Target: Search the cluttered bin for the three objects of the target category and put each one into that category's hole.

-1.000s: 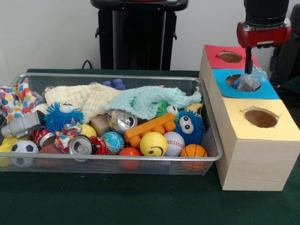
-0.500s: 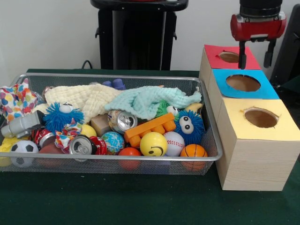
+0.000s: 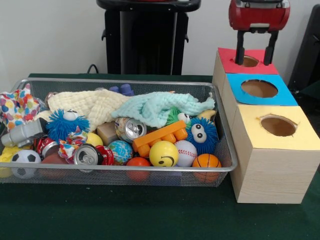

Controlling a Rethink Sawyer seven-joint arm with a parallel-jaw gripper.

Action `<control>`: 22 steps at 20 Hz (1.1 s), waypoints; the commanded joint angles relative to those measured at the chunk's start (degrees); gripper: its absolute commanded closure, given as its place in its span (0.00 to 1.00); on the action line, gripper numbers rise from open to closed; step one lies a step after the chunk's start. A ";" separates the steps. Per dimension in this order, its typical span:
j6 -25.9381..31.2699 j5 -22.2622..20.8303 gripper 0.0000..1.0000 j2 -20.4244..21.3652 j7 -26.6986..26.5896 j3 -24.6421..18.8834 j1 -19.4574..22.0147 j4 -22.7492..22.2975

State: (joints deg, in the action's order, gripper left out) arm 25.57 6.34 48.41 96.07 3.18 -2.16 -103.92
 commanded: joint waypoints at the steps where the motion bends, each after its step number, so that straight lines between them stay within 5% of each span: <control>1: 2.32 -4.54 0.00 -3.02 4.91 1.90 2.69 1.98; 10: -6.43 -7.11 0.00 -6.66 5.64 1.66 9.17 -2.30; 22: -0.69 -13.27 0.00 -2.77 4.02 8.77 11.05 -2.49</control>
State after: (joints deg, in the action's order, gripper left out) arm 22.34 -2.09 44.54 96.07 8.92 8.12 -104.28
